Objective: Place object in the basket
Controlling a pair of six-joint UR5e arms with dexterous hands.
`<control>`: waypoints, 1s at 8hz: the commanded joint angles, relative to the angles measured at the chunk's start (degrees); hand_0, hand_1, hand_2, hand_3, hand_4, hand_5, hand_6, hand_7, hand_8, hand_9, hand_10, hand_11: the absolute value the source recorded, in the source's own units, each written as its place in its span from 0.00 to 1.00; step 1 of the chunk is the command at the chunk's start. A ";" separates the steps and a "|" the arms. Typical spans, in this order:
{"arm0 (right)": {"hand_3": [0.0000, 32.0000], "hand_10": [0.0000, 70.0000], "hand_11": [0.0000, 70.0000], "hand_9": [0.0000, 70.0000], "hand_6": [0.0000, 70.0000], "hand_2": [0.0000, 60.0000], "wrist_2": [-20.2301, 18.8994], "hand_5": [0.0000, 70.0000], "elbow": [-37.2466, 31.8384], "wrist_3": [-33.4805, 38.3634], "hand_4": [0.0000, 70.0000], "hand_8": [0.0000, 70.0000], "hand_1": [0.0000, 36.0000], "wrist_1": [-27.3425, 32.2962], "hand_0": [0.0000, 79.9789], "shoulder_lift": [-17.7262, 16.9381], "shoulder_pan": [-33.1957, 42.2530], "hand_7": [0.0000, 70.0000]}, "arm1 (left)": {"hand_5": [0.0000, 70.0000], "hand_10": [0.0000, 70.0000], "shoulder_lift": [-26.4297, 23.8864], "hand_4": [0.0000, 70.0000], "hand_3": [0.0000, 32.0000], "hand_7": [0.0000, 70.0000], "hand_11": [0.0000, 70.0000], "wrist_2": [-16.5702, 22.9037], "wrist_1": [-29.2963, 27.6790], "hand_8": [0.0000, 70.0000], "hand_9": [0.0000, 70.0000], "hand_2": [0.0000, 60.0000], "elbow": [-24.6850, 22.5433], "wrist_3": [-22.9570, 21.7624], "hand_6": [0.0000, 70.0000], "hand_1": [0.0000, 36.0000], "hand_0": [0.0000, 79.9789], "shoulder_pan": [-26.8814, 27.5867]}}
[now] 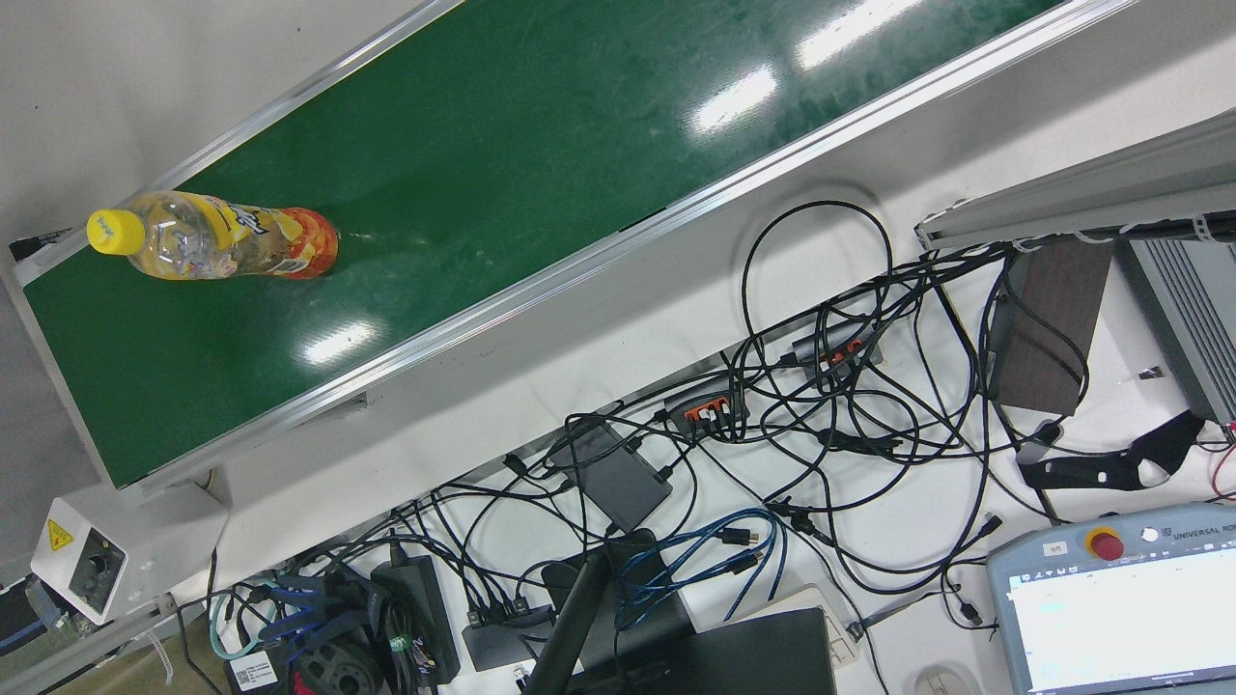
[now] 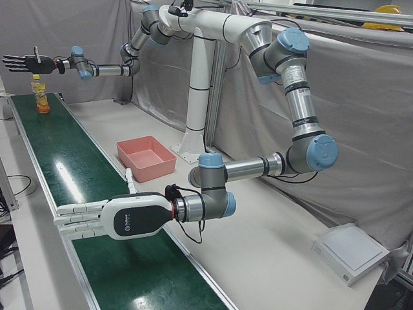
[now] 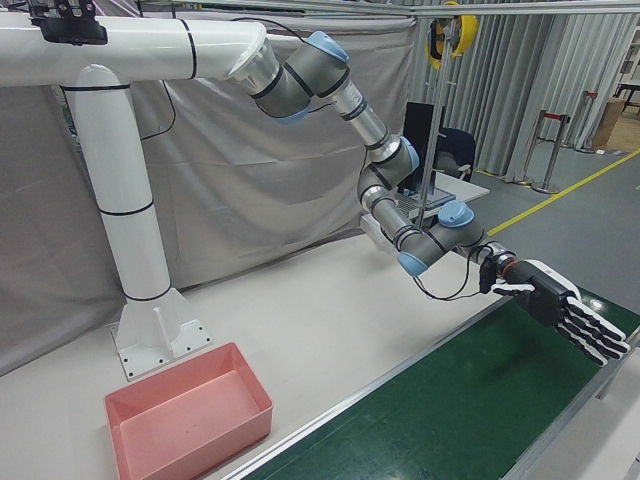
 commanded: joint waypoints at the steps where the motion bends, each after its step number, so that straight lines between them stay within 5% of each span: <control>1: 0.00 0.00 0.00 0.00 0.00 0.00 0.00 0.00 0.00 0.00 0.00 0.00 0.00 0.00 0.00 0.00 0.00 0.00 | 0.07 0.03 0.00 0.01 0.00 0.00 0.07 0.05 0.00 0.00 0.00 0.00 0.00 0.00 0.00 0.31 0.60 -0.11; 8: 0.00 0.00 0.00 0.00 0.00 0.00 0.00 0.00 0.09 0.00 0.00 0.00 0.00 0.00 0.00 0.00 0.09 0.00 | 0.07 0.03 0.00 0.01 0.00 0.00 0.07 -0.04 0.26 0.00 0.00 0.00 0.00 0.00 0.00 0.30 0.60 -0.20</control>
